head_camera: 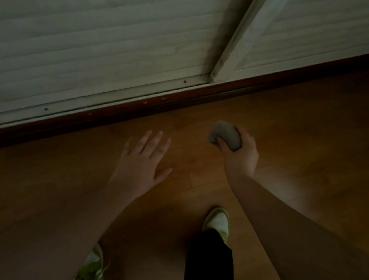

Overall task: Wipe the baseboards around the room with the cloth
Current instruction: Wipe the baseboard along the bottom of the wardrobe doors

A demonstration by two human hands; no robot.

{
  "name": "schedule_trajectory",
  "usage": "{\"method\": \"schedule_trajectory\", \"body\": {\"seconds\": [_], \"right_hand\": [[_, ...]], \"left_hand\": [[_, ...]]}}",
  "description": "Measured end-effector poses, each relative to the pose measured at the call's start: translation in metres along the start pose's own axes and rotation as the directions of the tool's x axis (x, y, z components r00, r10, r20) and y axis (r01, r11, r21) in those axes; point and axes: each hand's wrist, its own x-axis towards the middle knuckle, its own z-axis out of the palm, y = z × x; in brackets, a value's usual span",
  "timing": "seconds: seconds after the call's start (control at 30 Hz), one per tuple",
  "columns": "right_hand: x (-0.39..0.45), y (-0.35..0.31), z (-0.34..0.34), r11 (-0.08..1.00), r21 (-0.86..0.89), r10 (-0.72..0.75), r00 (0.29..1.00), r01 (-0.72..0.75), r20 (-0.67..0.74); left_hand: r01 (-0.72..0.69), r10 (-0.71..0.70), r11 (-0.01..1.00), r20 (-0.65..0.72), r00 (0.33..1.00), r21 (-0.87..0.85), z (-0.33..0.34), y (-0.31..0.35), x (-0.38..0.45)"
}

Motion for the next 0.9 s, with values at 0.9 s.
{"method": "schedule_trajectory", "body": {"seconds": [0.9], "right_hand": [[0.032, -0.041, -0.123, 0.990, -0.131, -0.028, 0.987, 0.050, 0.161]], "left_hand": [[0.093, -0.086, 0.995, 0.129, 0.988, -0.047, -0.102, 0.061, 0.012]]}}
